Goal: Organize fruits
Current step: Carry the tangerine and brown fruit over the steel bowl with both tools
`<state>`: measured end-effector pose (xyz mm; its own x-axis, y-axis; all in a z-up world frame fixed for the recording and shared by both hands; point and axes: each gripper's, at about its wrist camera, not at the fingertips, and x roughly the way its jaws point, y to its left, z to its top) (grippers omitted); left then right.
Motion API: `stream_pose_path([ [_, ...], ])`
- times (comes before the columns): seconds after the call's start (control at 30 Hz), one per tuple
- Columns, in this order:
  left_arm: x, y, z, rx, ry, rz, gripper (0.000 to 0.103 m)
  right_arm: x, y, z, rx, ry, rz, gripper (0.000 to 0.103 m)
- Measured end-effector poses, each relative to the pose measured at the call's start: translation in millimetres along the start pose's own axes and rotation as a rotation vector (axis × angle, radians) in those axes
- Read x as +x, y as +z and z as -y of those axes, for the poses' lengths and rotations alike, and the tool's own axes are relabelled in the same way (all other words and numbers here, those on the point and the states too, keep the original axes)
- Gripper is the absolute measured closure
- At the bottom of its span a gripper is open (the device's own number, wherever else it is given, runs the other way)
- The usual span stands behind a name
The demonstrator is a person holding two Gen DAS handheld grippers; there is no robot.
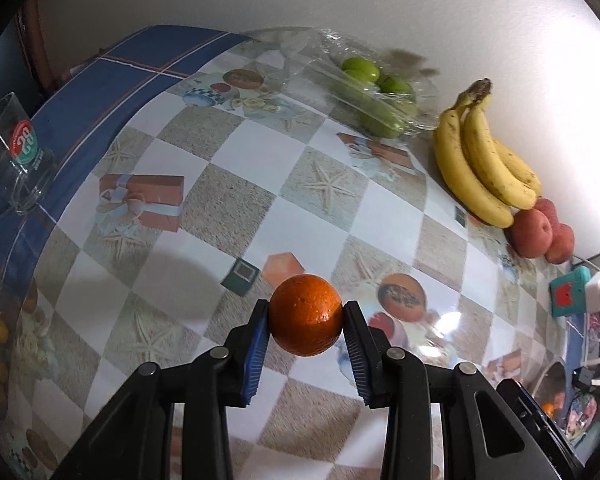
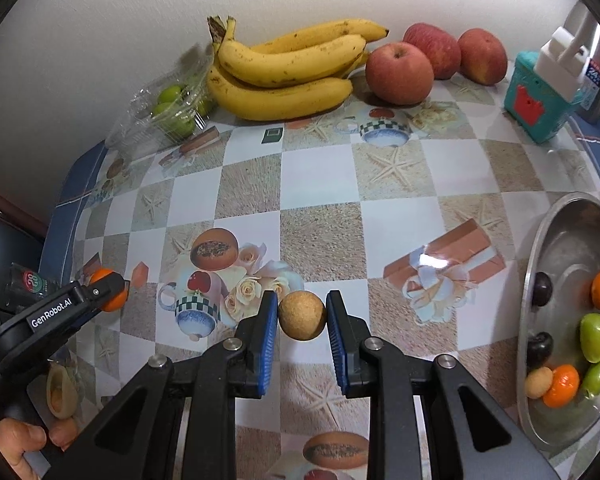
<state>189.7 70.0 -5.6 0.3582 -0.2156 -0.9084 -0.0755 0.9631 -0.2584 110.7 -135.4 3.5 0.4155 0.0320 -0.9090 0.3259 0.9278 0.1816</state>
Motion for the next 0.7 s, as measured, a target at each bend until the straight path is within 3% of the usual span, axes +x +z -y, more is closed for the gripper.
stream_pose_path([
  [0.33, -32, -28, 17, 0.038, -0.023, 0.022, 0.064, -40, -7, 7, -0.005, -0.015, 0.04, 0.077],
  [0.7, -36, -62, 47, 0.105, -0.057, -0.01, 0.064, -60, -28, 25, -0.014, -0.069, 0.033, 0.077],
])
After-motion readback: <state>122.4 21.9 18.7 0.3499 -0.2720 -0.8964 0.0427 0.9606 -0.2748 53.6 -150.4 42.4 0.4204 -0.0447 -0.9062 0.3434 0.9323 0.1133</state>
